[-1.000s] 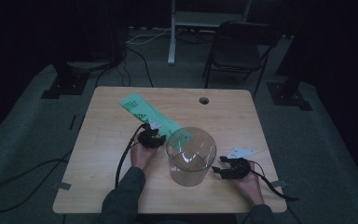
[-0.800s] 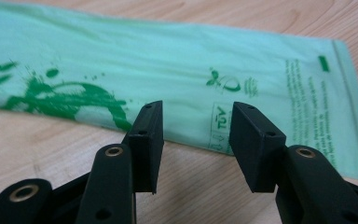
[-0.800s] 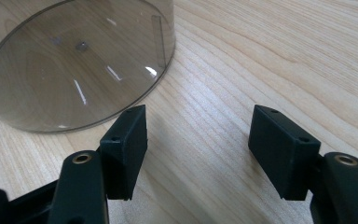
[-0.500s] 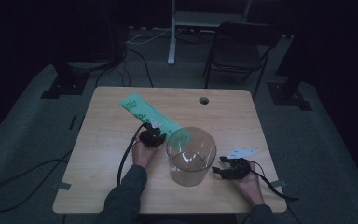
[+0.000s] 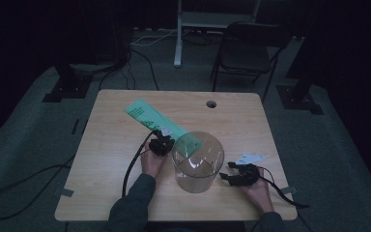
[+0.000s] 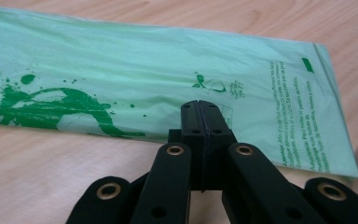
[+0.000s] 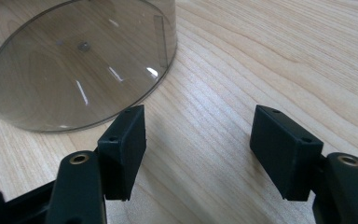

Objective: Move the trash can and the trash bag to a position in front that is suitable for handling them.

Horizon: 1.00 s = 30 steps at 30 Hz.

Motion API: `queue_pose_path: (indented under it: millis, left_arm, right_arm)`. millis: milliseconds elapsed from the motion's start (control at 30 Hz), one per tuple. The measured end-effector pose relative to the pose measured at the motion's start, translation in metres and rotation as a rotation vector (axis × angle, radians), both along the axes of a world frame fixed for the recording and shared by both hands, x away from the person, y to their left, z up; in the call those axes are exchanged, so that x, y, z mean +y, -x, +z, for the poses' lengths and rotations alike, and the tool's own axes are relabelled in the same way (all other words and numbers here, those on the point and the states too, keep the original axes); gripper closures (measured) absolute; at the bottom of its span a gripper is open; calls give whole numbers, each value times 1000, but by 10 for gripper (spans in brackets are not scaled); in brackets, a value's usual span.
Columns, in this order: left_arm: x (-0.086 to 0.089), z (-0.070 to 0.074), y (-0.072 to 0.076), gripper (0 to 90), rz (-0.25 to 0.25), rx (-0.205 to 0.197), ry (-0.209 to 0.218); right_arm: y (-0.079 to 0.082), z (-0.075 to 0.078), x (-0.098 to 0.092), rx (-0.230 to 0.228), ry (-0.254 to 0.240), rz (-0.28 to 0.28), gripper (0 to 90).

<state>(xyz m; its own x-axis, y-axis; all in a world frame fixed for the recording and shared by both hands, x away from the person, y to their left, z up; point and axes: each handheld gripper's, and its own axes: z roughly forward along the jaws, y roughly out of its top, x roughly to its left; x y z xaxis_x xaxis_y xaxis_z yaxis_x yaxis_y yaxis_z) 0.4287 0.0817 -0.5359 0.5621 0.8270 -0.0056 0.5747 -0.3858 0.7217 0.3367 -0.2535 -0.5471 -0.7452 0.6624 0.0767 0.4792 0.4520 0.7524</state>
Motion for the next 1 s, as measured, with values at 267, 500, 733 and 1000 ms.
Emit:
queue_pose_path:
  millis: [267, 500, 733, 1000]
  left_arm:
    - [-6, -5, 12, 899, -29, 23, 49]
    - [-7, -5, 21, 849, -51, 34, 72]
    - [7, 2, 9, 664, 32, -7, 28]
    - [31, 4, -15, 581, 169, -21, 1]
  right_arm:
    - [0, 0, 0, 0, 0, 0, 349]
    - [0, 0, -1, 0, -4, 1, 349]
    - [0, 0, -1, 0, -6, 1, 349]
    - [-1, 0, -1, 2, -8, 2, 349]
